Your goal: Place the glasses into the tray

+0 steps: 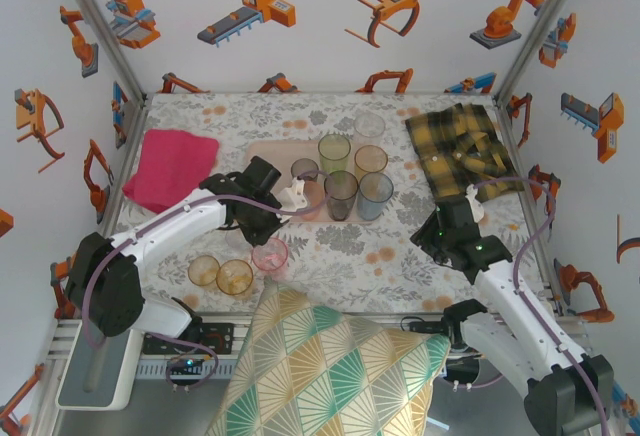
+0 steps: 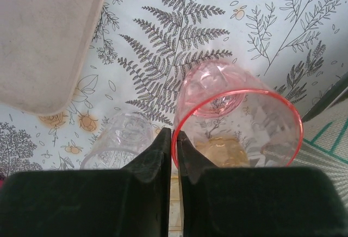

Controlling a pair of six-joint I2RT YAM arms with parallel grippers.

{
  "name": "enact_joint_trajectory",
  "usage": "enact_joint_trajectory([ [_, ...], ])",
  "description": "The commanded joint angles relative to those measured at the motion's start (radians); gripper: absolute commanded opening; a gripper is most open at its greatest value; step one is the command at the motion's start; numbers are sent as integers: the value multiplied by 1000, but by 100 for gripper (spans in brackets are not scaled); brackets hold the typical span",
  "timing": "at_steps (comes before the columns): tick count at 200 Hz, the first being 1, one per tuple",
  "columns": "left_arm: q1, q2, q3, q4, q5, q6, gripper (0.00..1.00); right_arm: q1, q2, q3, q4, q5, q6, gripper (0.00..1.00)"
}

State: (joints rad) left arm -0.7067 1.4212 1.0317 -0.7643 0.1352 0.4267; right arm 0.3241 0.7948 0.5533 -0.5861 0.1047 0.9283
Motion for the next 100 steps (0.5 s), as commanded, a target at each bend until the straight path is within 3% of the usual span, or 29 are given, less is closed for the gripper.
enact_joint_trajectory([
  [1,-6,-14,2,-8,-2,-11,10,-6,-12,-7,4,9,16,42],
  [100,-6,-18,132,-113,-23,-37,5,-6,-16,-3,2,9,10,42],
])
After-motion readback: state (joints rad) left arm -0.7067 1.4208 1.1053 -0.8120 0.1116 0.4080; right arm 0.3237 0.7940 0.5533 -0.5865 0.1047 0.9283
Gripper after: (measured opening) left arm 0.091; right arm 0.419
